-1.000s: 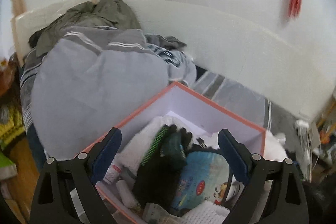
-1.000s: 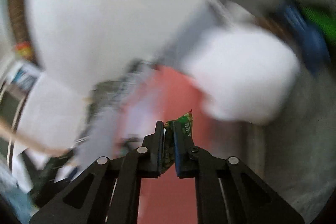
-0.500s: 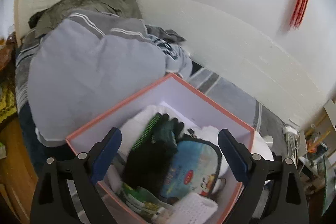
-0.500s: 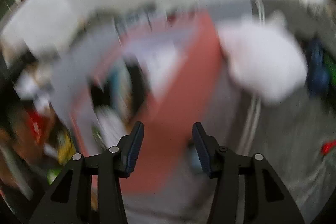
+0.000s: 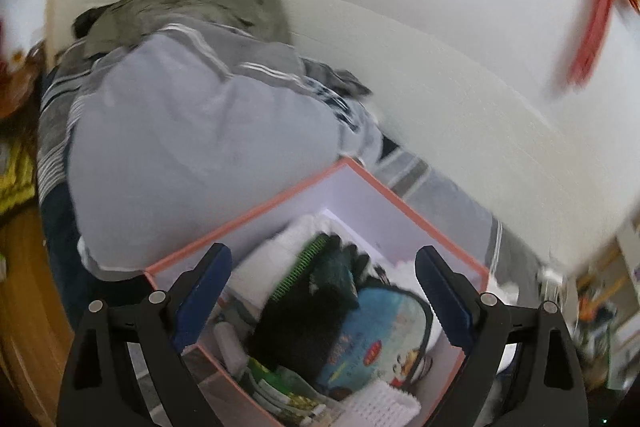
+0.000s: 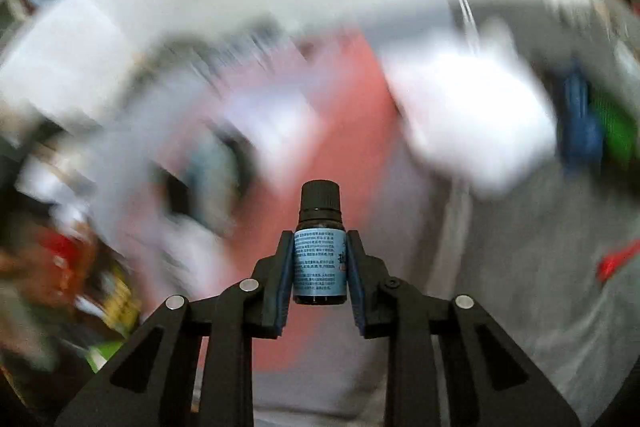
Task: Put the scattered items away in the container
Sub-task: 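Grasp the small blue-labelled bottle with the right tool and carry it toward the box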
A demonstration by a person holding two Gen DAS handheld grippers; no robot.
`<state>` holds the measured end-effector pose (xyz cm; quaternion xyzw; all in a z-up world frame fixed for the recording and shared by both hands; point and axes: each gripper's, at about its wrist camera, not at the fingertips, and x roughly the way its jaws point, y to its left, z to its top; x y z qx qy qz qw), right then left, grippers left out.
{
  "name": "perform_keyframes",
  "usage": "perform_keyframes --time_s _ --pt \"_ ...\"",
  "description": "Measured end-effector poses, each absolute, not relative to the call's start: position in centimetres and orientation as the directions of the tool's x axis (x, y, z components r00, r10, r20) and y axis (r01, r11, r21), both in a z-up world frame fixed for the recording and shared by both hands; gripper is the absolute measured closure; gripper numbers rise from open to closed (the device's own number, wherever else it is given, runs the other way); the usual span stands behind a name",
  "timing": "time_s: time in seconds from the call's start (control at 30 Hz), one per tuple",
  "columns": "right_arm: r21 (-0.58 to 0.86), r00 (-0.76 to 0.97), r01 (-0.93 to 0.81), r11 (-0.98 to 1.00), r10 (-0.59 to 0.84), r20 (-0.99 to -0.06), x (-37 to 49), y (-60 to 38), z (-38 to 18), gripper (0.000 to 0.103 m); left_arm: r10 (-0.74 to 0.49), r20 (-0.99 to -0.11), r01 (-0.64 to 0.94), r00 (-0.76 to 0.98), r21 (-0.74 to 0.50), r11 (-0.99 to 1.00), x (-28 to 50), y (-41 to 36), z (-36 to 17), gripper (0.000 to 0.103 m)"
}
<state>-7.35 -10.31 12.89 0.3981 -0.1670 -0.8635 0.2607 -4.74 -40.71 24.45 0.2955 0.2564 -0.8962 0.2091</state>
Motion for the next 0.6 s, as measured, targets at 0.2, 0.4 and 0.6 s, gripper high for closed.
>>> perform_keyframes --time_s 0.2,0.4,0.6 --pt "0.399 -0.578 0.461 -0.793 -0.609 -0.543 -6.2 -16.1 20.5 0.006 -0.183 -0.608 0.499 -0.773 -0.403 -0.768 -4.0 -41.2 25.1 0.009" --pt "0.615 -0.670 0.239 -0.751 -0.587 -0.455 -4.4 -3.2 17.5 0.010 0.237 -0.556 0.135 -0.797 -0.547 -0.826 -6.5 -32.4 24.9 0.000" --pt "0.916 -0.704 -0.158 -0.369 -0.608 -0.366 -1.2 11.8 8.8 0.010 0.696 -0.566 0.068 -0.441 -0.795 -0.603 -11.3 -17.6 14.8 0.000"
